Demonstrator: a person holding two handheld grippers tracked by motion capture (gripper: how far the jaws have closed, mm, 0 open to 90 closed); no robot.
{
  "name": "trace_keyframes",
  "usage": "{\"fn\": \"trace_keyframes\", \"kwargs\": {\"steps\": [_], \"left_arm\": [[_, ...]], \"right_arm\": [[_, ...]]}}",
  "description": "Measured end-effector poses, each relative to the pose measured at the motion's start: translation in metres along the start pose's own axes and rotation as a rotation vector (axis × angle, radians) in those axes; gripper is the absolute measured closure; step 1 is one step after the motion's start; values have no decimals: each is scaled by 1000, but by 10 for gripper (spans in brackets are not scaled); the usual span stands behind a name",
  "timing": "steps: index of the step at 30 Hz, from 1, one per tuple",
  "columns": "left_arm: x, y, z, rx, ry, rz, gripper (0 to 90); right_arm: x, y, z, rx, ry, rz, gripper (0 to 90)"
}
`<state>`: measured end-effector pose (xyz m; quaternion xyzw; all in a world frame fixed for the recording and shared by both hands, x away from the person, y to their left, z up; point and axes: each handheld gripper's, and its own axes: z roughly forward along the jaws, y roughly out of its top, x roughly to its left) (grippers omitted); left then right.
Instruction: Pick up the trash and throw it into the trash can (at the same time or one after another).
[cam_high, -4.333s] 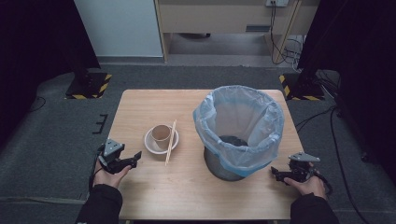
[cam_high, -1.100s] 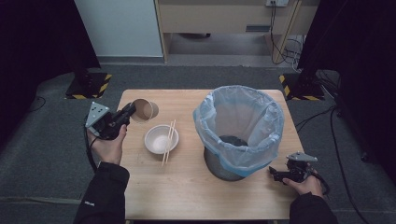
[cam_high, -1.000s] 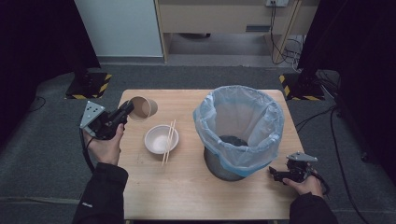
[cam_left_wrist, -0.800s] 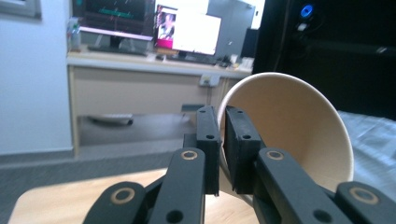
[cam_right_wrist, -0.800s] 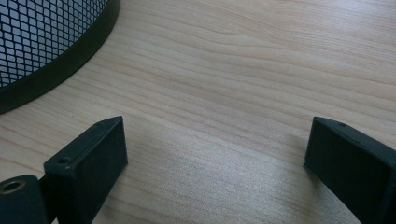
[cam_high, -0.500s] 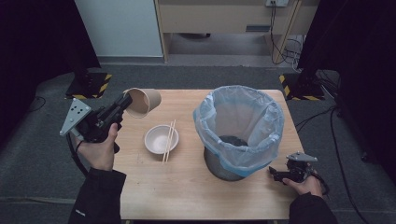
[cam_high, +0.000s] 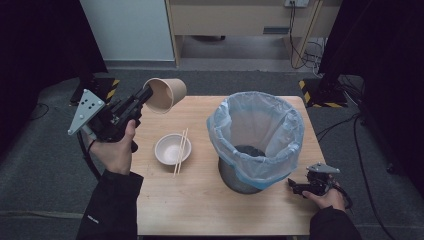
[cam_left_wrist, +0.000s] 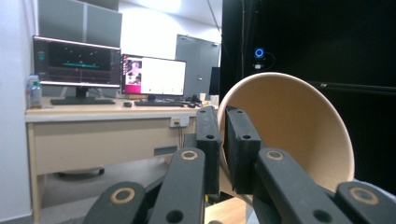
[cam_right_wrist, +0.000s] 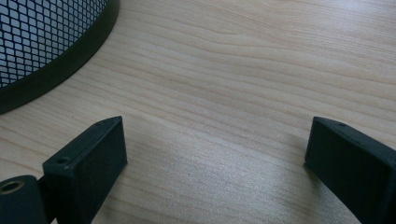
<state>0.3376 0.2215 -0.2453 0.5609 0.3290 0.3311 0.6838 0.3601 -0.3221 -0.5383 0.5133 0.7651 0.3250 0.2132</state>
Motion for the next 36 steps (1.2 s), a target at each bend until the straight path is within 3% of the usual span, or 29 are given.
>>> {"fn": "trace_keyframes", "kwargs": {"steps": [9, 16, 23, 36], "left_arm": [[-18, 5, 20, -21, -48, -10, 844], [-35, 3, 39, -8, -99, -6, 844], [-53, -6, 60, 28, -146, -4, 844], [-94, -41, 102, 134, -260, -21, 843]], "right_arm": [[0, 0, 0, 0, 0, 0, 57], [0, 0, 0, 2, 3, 0, 57], [0, 0, 0, 2, 3, 0, 57], [0, 0, 0, 1, 3, 2, 56]]}}
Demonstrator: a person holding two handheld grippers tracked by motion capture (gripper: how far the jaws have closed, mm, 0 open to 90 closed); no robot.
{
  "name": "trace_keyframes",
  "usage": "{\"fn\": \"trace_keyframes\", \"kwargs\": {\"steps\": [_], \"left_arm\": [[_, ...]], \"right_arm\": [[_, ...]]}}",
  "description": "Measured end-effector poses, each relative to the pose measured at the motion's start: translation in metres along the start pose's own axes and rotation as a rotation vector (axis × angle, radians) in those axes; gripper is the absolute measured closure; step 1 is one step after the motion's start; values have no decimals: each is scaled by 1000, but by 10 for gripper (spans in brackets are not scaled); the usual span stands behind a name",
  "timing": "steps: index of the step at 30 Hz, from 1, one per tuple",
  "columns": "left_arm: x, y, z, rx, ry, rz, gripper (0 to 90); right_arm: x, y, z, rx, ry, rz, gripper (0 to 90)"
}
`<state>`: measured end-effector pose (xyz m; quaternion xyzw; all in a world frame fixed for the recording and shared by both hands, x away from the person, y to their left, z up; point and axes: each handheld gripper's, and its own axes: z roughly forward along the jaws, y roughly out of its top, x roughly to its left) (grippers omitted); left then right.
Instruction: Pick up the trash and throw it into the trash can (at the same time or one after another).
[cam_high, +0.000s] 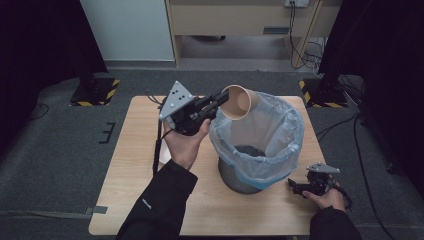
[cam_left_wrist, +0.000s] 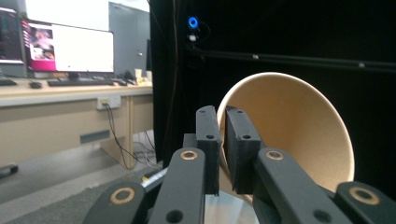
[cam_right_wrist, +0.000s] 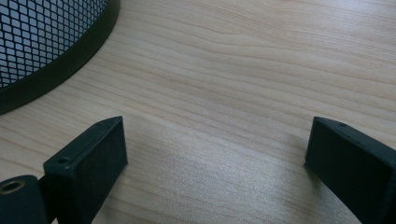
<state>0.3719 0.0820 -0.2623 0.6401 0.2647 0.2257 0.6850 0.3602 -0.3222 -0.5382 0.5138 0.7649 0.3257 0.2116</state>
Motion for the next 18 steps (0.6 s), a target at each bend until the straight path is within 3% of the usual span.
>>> {"fn": "trace_keyframes", "kwargs": {"steps": [5, 8, 13, 18], "left_arm": [[-5, -14, 17, 60, -41, -8, 843], [-6, -23, 25, 82, -93, -24, 828], [-3, -24, 20, 75, -99, -33, 751], [8, -22, -1, 66, -57, -7, 671]], "right_arm": [[0, 0, 0, 0, 0, 1, 56], [0, 0, 0, 0, 1, 1, 56], [0, 0, 0, 0, 0, 0, 55], [0, 0, 0, 2, 2, -3, 55]]}}
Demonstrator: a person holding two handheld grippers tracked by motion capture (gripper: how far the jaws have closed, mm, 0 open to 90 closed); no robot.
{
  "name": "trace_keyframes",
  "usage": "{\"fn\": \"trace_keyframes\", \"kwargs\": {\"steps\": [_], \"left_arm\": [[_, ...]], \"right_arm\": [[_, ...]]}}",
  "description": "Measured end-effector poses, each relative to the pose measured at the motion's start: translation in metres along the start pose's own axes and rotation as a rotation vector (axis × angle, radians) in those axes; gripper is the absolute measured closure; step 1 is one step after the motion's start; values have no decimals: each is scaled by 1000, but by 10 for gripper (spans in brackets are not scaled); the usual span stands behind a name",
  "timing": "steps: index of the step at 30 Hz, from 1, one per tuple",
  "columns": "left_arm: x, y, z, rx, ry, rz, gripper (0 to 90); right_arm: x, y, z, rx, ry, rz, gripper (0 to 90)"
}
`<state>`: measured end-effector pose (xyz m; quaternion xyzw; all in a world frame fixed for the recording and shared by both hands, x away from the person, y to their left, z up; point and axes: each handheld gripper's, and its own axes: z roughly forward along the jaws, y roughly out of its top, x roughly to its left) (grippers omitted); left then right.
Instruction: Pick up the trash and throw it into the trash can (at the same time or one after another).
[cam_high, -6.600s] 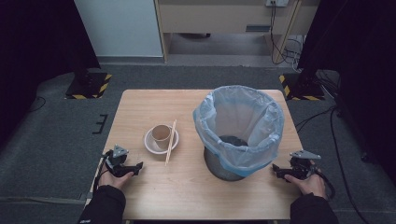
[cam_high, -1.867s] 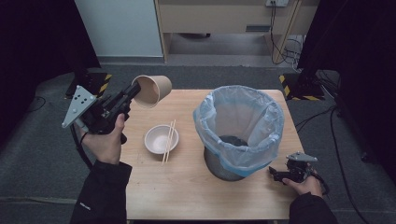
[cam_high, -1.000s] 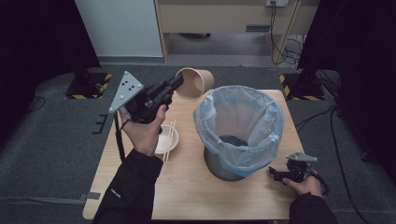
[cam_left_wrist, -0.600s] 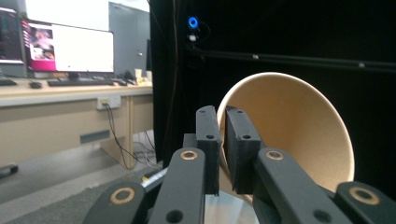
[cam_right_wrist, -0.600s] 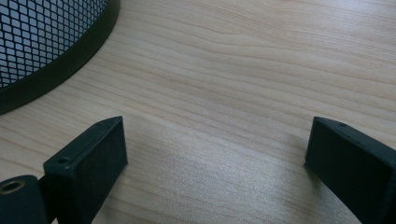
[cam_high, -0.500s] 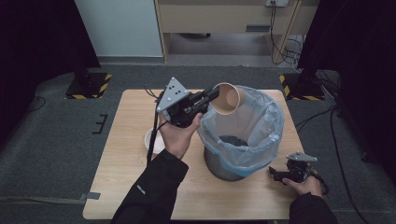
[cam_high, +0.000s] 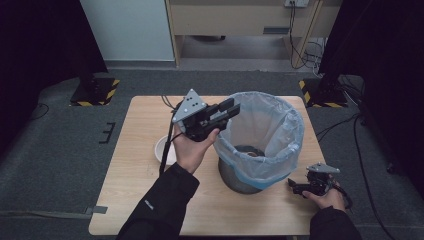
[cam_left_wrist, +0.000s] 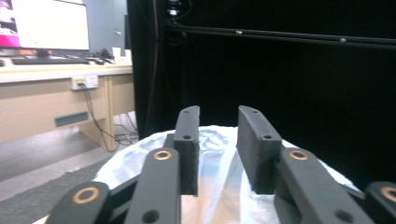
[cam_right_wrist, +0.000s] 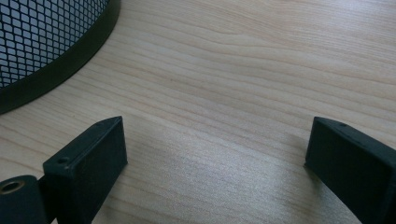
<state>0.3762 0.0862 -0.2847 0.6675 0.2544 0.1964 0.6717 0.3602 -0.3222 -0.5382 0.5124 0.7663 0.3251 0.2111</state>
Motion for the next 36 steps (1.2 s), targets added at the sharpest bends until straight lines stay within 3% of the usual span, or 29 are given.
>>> {"fn": "trace_keyframes", "kwargs": {"steps": [8, 16, 25, 36], "left_arm": [[27, -15, -50, 24, 131, 20, 558], [55, -41, -79, 88, 236, 8, 499], [85, -82, -93, 191, 352, -42, 414], [117, -130, -97, 310, 454, -89, 358]], "right_arm": [[0, 0, 0, 0, 0, 0, 55], [0, 0, 0, 0, 0, 0, 55], [0, 0, 0, 0, 0, 0, 55], [0, 0, 0, 0, 0, 0, 55]]}}
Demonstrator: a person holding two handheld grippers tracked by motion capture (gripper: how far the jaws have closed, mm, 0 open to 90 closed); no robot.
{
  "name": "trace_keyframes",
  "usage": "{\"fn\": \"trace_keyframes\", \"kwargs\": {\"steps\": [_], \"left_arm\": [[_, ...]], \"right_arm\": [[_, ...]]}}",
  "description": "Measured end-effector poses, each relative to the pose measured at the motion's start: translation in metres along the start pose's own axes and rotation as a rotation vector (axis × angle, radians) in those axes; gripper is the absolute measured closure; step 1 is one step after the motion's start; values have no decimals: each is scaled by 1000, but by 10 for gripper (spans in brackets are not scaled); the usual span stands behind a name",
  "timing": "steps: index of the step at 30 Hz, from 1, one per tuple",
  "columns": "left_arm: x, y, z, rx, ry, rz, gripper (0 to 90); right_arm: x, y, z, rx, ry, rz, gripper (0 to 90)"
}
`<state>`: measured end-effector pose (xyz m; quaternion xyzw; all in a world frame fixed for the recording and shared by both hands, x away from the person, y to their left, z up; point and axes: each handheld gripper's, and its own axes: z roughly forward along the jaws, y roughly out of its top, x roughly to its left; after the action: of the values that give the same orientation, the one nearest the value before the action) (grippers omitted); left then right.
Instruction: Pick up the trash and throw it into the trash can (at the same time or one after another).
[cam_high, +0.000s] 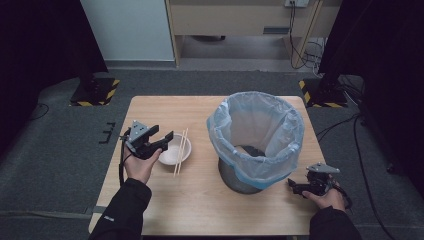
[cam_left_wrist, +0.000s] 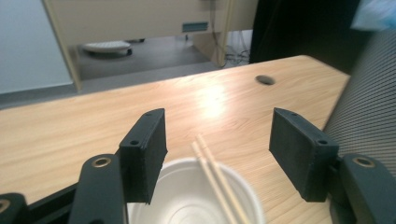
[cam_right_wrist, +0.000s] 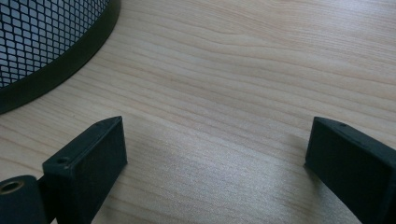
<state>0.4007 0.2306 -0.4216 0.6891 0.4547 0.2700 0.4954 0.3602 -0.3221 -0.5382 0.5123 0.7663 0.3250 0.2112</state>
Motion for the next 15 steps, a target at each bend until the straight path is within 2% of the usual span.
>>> {"fn": "trace_keyframes", "kwargs": {"steps": [6, 12, 15], "left_arm": [[8, -21, 15, 79, 29, 3, 355], [5, -34, 29, 148, 35, 28, 360], [3, -40, 35, 174, 30, 27, 361]], "right_arm": [[0, 0, 0, -2, -1, 0, 55], [0, 0, 0, 0, 0, 0, 55], [0, 0, 0, 1, 0, 2, 55]]}}
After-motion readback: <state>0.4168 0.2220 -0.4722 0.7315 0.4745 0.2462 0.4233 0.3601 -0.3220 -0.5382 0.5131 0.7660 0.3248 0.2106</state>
